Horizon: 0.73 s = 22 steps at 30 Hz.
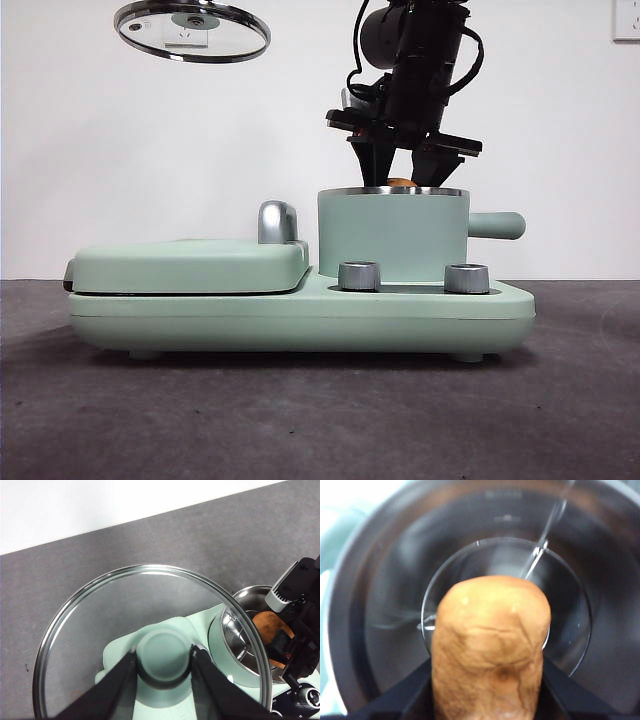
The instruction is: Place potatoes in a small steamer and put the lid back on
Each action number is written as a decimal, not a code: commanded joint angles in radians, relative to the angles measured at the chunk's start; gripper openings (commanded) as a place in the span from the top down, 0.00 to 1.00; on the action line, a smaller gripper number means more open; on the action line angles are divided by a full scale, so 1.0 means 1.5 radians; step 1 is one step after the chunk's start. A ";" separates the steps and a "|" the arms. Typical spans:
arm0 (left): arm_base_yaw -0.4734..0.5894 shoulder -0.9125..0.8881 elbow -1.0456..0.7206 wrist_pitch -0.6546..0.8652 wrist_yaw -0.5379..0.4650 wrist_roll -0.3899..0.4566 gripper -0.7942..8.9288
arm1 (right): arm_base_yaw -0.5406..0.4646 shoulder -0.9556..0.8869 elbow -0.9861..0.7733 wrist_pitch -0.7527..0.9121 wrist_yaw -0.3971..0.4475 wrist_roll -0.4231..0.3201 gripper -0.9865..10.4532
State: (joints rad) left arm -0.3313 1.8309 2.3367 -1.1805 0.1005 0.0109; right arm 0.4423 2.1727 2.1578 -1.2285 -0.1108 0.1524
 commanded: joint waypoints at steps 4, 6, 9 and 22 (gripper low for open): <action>-0.002 0.001 0.026 0.015 -0.001 -0.003 0.89 | 0.003 0.018 0.020 -0.006 -0.003 -0.009 0.75; -0.002 0.000 0.026 0.016 -0.001 -0.003 0.89 | 0.003 0.018 0.020 -0.008 -0.003 -0.009 0.67; -0.003 0.001 0.026 0.016 -0.001 -0.003 0.89 | 0.004 0.018 0.020 -0.004 -0.003 -0.009 0.61; -0.007 0.001 0.026 0.015 -0.001 -0.015 0.89 | 0.003 -0.004 0.150 -0.071 0.009 -0.014 0.61</action>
State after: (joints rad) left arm -0.3340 1.8309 2.3367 -1.1812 0.1005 -0.0013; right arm 0.4427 2.1700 2.3306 -1.3216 -0.1013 0.1474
